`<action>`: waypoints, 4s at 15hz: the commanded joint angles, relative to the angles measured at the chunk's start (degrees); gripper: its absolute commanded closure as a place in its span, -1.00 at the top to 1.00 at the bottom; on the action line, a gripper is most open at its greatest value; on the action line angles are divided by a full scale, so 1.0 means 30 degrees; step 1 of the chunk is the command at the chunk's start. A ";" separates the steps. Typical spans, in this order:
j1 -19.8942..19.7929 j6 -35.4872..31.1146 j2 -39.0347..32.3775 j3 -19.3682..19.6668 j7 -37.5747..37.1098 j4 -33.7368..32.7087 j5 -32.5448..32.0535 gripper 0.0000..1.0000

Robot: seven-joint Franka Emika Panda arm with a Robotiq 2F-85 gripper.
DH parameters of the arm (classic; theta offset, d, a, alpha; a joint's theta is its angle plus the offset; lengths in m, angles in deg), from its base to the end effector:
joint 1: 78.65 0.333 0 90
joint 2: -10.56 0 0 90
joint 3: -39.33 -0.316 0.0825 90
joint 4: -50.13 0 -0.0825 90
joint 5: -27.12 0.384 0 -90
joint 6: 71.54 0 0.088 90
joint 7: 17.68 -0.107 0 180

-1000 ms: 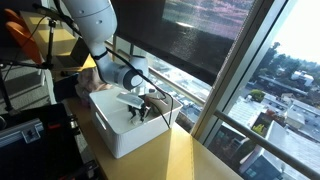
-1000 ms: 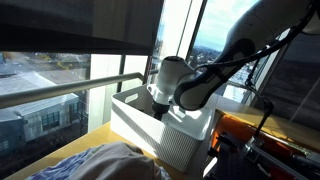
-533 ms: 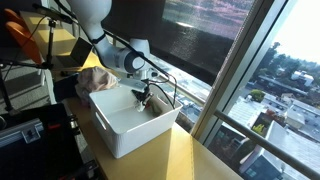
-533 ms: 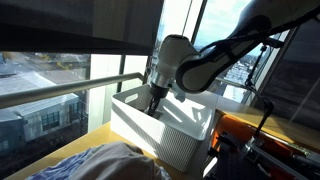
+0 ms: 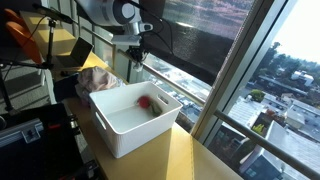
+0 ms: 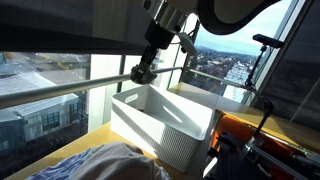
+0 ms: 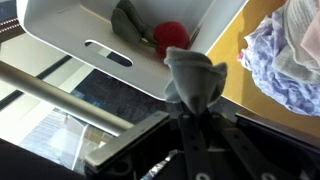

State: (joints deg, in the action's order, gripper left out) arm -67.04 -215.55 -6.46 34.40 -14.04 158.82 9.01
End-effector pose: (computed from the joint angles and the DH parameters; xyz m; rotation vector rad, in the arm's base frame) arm 0.6217 0.1835 0.3803 2.8172 0.8266 0.5049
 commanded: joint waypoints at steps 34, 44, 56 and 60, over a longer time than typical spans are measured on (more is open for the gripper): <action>-0.1846 0.3514 0.0772 -0.0239 0.2880 -0.1290 0.3681 1.00; -0.3759 0.2843 -0.6959 0.0502 0.5616 -0.7331 0.3549 1.00; -0.3030 0.3256 -1.4094 0.0451 0.5212 -1.3043 0.3375 1.00; -0.2898 0.3443 -1.5228 0.0467 0.5268 -1.4184 0.3429 0.81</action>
State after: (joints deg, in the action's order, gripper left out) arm -75.95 -207.32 -48.91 35.87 1.95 121.40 19.72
